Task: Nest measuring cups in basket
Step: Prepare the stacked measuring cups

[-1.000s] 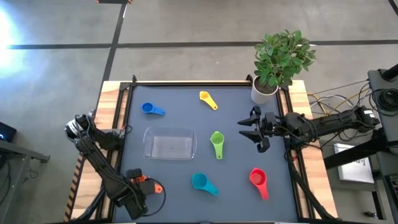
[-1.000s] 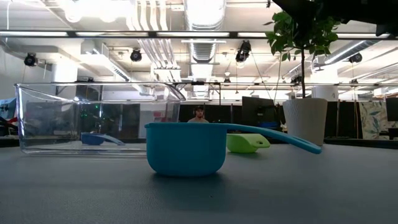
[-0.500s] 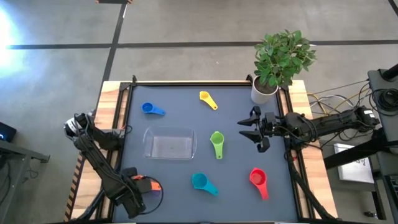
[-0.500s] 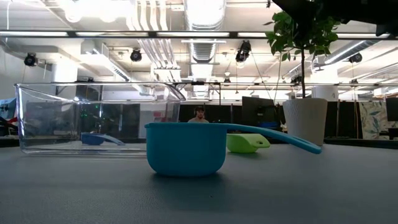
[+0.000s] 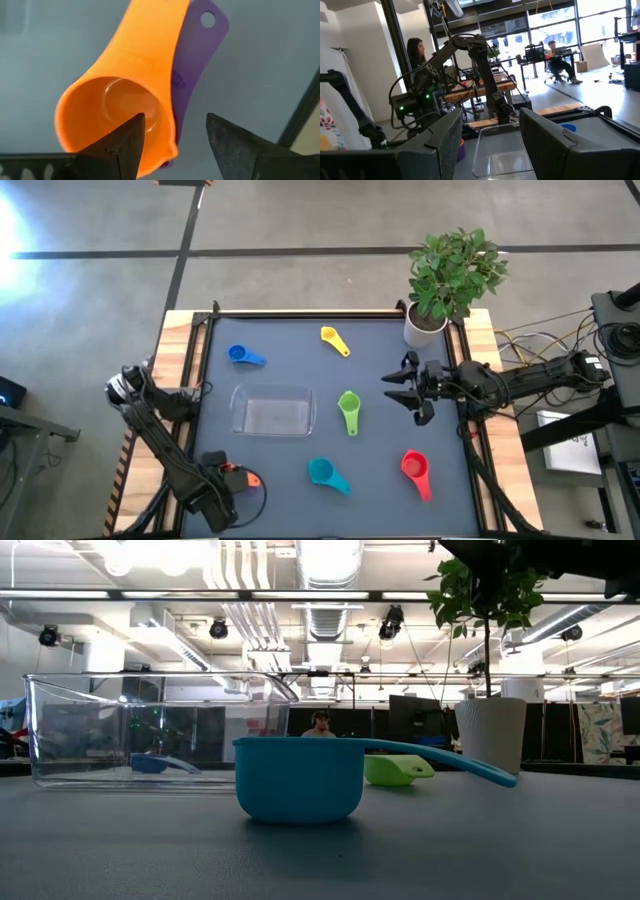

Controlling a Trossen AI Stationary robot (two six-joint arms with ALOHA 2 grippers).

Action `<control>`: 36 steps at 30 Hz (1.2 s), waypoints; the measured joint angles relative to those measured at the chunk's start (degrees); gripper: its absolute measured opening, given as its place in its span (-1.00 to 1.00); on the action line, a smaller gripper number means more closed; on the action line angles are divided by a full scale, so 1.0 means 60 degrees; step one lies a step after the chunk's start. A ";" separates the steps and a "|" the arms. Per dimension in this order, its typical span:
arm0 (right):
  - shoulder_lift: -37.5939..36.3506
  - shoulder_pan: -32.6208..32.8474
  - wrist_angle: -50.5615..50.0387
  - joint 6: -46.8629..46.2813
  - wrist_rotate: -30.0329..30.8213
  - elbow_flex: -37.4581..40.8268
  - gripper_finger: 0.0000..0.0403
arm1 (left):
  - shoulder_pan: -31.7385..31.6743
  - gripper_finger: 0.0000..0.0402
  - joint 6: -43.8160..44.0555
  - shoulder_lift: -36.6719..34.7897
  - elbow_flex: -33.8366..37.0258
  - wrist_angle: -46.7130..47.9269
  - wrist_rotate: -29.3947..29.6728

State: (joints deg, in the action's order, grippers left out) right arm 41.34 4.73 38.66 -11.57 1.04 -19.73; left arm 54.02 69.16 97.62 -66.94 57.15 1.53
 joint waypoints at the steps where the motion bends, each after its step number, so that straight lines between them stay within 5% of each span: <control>1: 0.0000 0.0000 -0.0043 0.0000 0.0000 0.0000 -0.07 | 0.0003 -0.02 -0.0069 0.0124 0.0000 -0.0040 -0.0023; 8: 0.0000 0.0000 -0.0118 -0.0093 0.0000 0.0000 -0.07 | -0.0004 -0.09 -0.0121 0.0654 0.0000 -0.0087 -0.0108; 16: -0.0184 0.0044 -0.0139 -0.0255 -0.0715 0.0004 -0.07 | -0.0017 -0.86 0.0069 0.0873 -0.0002 -0.0601 0.0362; 21: -0.0346 0.0047 -0.0406 -0.0467 -0.0778 0.0004 -0.07 | -0.0113 -0.95 0.0313 0.0831 -0.0346 -0.0381 0.0740; 26: -0.0372 0.0045 -0.0421 -0.0838 -0.1289 0.0004 -0.07 | -0.0156 -0.97 0.0258 0.0824 -0.1789 0.1274 0.1986; 32: -0.0492 0.0044 -0.0468 -0.0824 -0.1507 0.0004 -0.07 | -0.0417 -0.98 -0.0849 0.0803 -0.3967 0.3169 0.4977; 36: -0.0705 0.0045 -0.0735 -0.0627 -0.1502 0.0004 -0.07 | -0.0766 -0.98 -0.2510 0.0795 -0.4622 0.3235 0.5516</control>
State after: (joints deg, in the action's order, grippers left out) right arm 37.12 5.00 34.26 -15.33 -7.98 -19.70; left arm 49.42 54.10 102.39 -94.67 76.55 34.63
